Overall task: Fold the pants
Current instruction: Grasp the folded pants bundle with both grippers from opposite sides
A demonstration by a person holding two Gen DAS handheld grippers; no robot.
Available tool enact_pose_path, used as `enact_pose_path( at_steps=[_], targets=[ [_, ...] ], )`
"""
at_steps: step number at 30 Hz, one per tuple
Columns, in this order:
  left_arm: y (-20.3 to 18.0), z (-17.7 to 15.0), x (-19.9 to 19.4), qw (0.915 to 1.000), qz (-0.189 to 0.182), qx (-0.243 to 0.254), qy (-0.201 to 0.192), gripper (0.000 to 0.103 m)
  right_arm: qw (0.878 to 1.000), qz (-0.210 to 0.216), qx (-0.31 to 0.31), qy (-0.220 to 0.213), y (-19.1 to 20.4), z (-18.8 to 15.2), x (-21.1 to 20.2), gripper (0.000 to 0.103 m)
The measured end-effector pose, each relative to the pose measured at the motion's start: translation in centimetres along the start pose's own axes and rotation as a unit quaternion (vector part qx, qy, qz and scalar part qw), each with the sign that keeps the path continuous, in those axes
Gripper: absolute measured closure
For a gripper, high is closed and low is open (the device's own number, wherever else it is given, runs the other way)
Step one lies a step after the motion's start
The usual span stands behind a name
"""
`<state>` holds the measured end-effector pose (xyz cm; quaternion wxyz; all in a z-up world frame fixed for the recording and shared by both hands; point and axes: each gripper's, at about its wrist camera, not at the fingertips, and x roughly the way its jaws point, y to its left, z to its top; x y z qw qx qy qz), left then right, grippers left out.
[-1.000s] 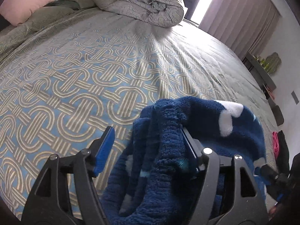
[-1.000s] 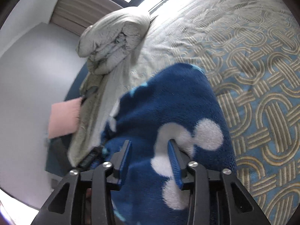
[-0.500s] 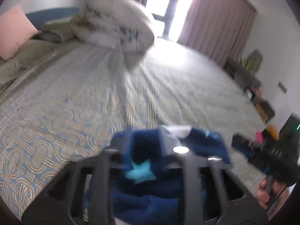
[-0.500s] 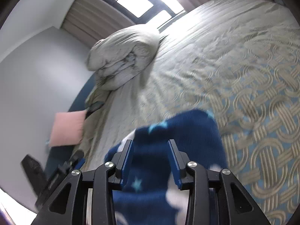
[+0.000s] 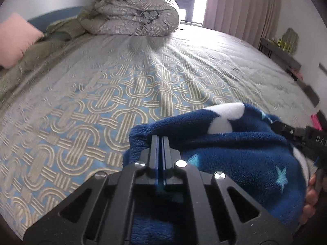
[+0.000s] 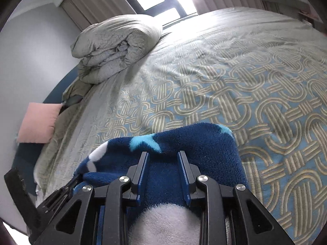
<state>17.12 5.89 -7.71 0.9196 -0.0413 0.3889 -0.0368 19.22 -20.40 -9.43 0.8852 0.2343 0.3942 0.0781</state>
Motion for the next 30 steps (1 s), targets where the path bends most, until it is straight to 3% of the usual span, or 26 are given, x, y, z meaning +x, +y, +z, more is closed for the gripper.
enact_pose_path(
  at_steps=[8,9,11,16,18,20,22,25,30],
  targets=[
    [-0.1,0.5,-1.0,0.9999,-0.008,-0.006,0.004,0.097,1.000,0.019,0.020,-0.003,-0.6,0.2,-0.4,0.081],
    [-0.2,0.7,-1.7,0.9998,-0.014,-0.016,0.007,0.094,1.000,0.016,0.014,-0.004,-0.3,0.2,-0.7,0.079],
    [-0.5,1.1,-3.8,0.9991,-0.026,-0.034,-0.001,0.076,1.000,0.008,0.005,-0.015,0.5,0.3,-2.0,0.079],
    [-2.9,0.5,-6.3,0.9981,-0.056,-0.007,-0.023,0.073,0.997,0.008,-0.041,-0.061,3.4,-1.0,-6.2,0.080],
    [-3.1,0.0,-5.2,0.9990,-0.040,0.003,-0.021,0.075,0.996,-0.005,-0.068,-0.063,4.5,-1.5,-6.4,0.083],
    [-2.1,-0.6,-3.2,1.0000,-0.006,-0.001,-0.003,0.091,0.992,-0.041,-0.104,-0.059,5.4,-2.2,-5.6,0.086],
    [-1.0,-1.2,-2.2,0.9998,0.017,0.008,-0.010,0.099,0.989,-0.084,-0.116,-0.041,4.7,-2.6,-4.1,0.089],
    [-0.8,-1.9,-2.0,0.9992,0.017,0.032,-0.020,0.099,0.993,-0.076,-0.087,-0.023,1.9,-2.7,-2.8,0.103],
    [-1.0,-2.1,-1.2,0.9982,0.026,0.047,-0.027,0.099,0.989,-0.094,-0.107,-0.040,1.5,-3.2,-3.2,0.103]
  ],
)
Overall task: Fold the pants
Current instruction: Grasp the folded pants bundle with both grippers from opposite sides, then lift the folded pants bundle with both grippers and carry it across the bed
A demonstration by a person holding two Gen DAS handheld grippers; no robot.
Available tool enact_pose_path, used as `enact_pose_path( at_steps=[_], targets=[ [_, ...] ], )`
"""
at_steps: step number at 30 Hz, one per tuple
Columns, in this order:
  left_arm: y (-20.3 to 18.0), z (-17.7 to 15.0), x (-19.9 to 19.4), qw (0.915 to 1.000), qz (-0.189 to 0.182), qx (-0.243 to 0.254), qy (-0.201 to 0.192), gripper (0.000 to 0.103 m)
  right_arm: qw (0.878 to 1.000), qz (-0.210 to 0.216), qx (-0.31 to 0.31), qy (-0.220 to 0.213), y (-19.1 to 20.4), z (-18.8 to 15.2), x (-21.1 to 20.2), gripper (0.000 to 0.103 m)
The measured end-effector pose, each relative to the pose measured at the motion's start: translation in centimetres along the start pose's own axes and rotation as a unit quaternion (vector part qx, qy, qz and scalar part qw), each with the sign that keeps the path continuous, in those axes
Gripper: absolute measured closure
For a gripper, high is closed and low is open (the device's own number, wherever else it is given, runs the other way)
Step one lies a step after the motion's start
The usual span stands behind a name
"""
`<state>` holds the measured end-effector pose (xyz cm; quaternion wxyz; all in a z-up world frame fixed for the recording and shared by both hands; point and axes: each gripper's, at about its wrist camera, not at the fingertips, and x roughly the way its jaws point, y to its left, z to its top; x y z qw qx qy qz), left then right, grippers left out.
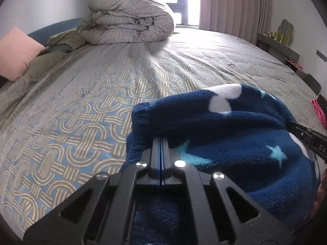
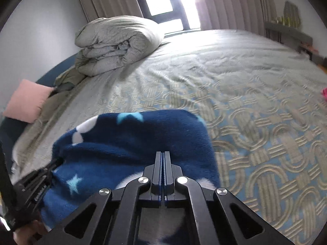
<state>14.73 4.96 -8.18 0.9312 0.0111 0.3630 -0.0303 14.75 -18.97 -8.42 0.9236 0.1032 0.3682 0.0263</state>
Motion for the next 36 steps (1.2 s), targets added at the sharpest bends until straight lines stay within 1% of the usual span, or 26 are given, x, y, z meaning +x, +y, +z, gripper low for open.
enact_pose_path(
  at_steps=[2,4,7,11,14,18,20,21,22,23,24,25,26,27,28,31,32,33,34,36],
  targets=[
    [0.3,-0.1,0.0,0.9999,-0.009,-0.011,0.000,0.099,1.000,-0.004,-0.006,-0.005,0.1,-0.2,0.0,0.103],
    [0.5,-0.3,-0.1,0.9998,-0.014,-0.015,0.000,0.099,1.000,-0.001,0.007,-0.010,-0.4,-0.2,-0.1,0.103],
    [0.5,-0.4,0.0,0.9999,-0.010,-0.012,-0.001,0.099,1.000,0.009,0.025,-0.009,-1.2,-0.3,-0.1,0.103],
    [0.3,-0.4,0.0,0.9999,-0.007,-0.010,-0.003,0.099,1.000,0.002,0.019,-0.010,-0.8,-0.3,-0.1,0.103],
    [0.4,-0.5,-0.1,0.9998,-0.012,-0.013,-0.003,0.099,1.000,-0.008,0.009,-0.014,-0.3,-0.4,-0.2,0.103],
    [0.2,-0.2,-0.5,0.9998,-0.017,-0.010,0.000,0.100,1.000,-0.007,0.009,-0.010,-0.2,-0.3,-0.3,0.103],
    [0.5,0.4,-1.2,0.9994,-0.030,-0.010,0.013,0.100,1.000,0.005,0.011,-0.003,-0.2,0.0,-0.4,0.099],
    [0.6,0.6,-1.6,0.9990,-0.037,-0.014,0.018,0.099,1.000,0.013,0.014,0.001,-0.3,0.2,-0.7,0.095],
    [1.0,0.9,-2.2,0.9982,-0.048,-0.024,0.026,0.095,0.999,0.032,0.021,0.007,-0.5,0.3,-1.2,0.087],
    [1.4,1.0,-2.7,0.9976,-0.055,-0.031,0.030,0.085,0.998,0.050,0.028,0.009,-0.9,0.4,-1.8,0.084],
    [1.7,1.1,-3.2,0.9968,-0.063,-0.039,0.031,0.076,0.998,0.059,0.035,0.007,-1.2,0.3,-2.3,0.077],
    [2.3,1.3,-4.2,0.9961,-0.067,-0.050,0.028,0.048,0.996,0.068,0.053,0.001,-1.9,0.1,-3.3,0.066],
    [2.7,1.3,-4.9,0.9962,-0.060,-0.058,0.025,0.027,0.995,0.071,0.064,-0.002,-2.4,0.0,-3.9,0.060],
    [3.0,1.3,-5.4,0.9960,-0.060,-0.063,0.020,0.025,0.994,0.077,0.084,-0.006,-3.3,-0.3,-4.9,0.053],
    [3.6,1.3,-6.0,0.9951,-0.069,-0.069,0.014,0.025,0.992,0.084,0.094,-0.007,-3.8,-0.5,-5.4,0.052],
    [4.9,0.9,-6.6,0.9892,-0.106,-0.097,0.031,0.025,0.986,0.116,0.120,0.009,-5.5,-1.1,-6.9,0.052],
    [5.5,0.7,-6.4,0.9845,-0.127,-0.113,0.044,0.025,0.984,0.124,0.123,0.016,-5.8,-1.3,-7.0,0.052],
    [5.8,0.8,-6.1,0.9819,-0.137,-0.120,0.052,0.025,0.983,0.133,0.127,0.024,-6.1,-1.4,-7.1,0.051],
    [6.4,0.5,-5.6,0.9773,-0.151,-0.134,0.063,0.025,0.980,0.145,0.135,0.035,-6.5,-1.5,-7.1,0.051],
    [7.0,0.1,-4.7,0.9719,-0.160,-0.153,0.079,0.025,0.973,0.165,0.152,0.052,-7.1,-2.0,-6.7,0.051]
  ],
)
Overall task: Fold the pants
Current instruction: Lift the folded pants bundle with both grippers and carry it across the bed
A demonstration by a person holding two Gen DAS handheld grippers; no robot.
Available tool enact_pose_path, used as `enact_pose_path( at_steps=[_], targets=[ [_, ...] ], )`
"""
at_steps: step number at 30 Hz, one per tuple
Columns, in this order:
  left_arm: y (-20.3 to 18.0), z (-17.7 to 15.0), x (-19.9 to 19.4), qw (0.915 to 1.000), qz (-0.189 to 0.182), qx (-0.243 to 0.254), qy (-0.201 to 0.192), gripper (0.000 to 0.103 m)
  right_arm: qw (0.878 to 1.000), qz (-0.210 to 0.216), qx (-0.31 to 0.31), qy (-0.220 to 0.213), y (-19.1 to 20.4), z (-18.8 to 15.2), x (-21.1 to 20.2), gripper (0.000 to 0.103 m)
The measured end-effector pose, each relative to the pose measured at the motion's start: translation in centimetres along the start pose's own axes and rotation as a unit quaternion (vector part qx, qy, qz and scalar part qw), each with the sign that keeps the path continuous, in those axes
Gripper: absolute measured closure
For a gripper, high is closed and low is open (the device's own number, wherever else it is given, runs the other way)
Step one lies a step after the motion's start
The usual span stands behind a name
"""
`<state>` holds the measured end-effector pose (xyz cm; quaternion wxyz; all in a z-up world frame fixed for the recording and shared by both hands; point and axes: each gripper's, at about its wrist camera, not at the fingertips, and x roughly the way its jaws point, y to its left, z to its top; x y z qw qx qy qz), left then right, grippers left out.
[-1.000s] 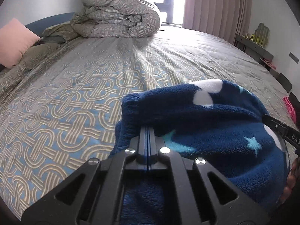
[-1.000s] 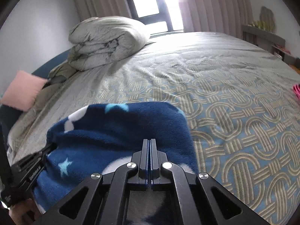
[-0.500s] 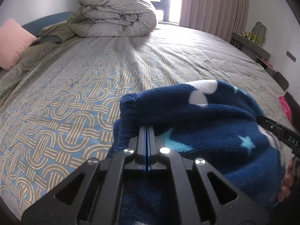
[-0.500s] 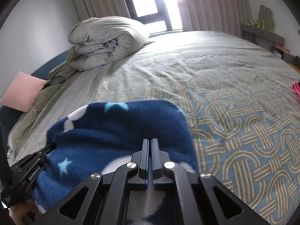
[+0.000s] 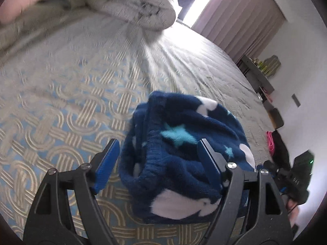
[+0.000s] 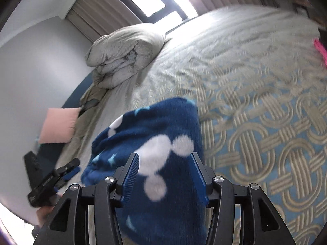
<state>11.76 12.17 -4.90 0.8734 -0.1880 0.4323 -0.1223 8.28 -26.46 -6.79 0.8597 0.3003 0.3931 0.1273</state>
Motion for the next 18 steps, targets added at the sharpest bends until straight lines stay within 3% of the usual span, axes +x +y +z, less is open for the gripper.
enact_pose_path(
  at_steps=[4,10,12,15,18],
  targets=[
    [2.1,-0.2,1.5,0.9976,-0.035,-0.050,0.031,0.025,0.997,0.036,0.053,0.033,-2.1,-0.4,1.1,0.051],
    [3.7,-1.2,3.7,0.9910,-0.068,-0.086,0.077,0.025,0.994,0.049,0.087,0.054,-3.7,-1.2,2.2,0.043],
    [4.0,-1.3,4.6,0.9858,-0.091,-0.099,0.101,0.025,0.992,0.051,0.097,0.061,-4.2,-1.3,2.5,0.042],
    [4.2,-1.5,6.2,0.9714,-0.143,-0.121,0.146,0.025,0.987,0.079,0.115,0.080,-4.8,-1.6,3.4,0.041],
    [3.8,-1.5,7.5,0.9670,-0.151,-0.120,0.167,0.024,0.987,0.083,0.104,0.090,-4.5,-1.2,3.8,0.040]
  ],
)
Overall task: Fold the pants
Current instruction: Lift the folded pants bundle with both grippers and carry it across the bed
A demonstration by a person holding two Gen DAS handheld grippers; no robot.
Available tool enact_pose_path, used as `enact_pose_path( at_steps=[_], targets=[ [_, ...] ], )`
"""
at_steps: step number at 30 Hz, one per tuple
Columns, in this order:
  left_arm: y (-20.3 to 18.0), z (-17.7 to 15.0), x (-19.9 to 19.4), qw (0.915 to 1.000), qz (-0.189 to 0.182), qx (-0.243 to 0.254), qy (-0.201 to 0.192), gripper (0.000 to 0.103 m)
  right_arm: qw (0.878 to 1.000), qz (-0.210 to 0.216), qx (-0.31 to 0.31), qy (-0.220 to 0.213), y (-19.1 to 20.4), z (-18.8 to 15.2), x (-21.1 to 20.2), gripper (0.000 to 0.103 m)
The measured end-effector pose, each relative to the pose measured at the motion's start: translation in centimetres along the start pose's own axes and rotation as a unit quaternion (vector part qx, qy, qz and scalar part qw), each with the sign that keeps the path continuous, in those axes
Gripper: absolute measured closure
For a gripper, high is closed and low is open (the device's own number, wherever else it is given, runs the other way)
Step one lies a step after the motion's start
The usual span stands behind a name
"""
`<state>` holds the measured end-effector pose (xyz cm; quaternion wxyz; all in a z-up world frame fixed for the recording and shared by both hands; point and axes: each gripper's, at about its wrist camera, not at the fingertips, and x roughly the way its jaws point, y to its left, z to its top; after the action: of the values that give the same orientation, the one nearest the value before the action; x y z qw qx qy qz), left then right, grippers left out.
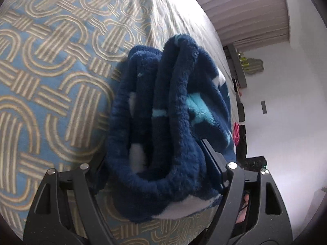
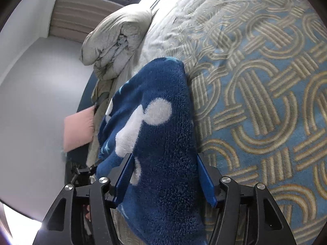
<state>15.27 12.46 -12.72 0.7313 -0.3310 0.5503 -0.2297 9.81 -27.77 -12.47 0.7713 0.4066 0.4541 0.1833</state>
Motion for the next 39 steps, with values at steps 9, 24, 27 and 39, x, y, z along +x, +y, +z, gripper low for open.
enact_pose_path(
  at_steps=[9,24,27,39],
  targets=[
    [-1.9,2.3,2.9,0.9997,0.014,0.012,0.017,0.018,0.999,-0.005,-0.018,0.050,1.2,3.8,3.8,0.036],
    [-6.0,1.4,-1.8,0.9964,0.012,0.081,-0.021,0.057,0.997,-0.007,-0.072,0.011,6.0,3.4,2.0,0.065],
    [-8.2,1.4,-3.2,0.9945,-0.002,0.098,-0.036,0.057,0.996,0.006,-0.087,-0.009,8.0,3.5,-0.1,0.065],
    [-20.5,1.6,-0.4,0.9826,-0.020,0.184,-0.017,0.057,0.991,0.014,-0.096,-0.094,8.7,5.0,-11.4,0.064]
  ],
)
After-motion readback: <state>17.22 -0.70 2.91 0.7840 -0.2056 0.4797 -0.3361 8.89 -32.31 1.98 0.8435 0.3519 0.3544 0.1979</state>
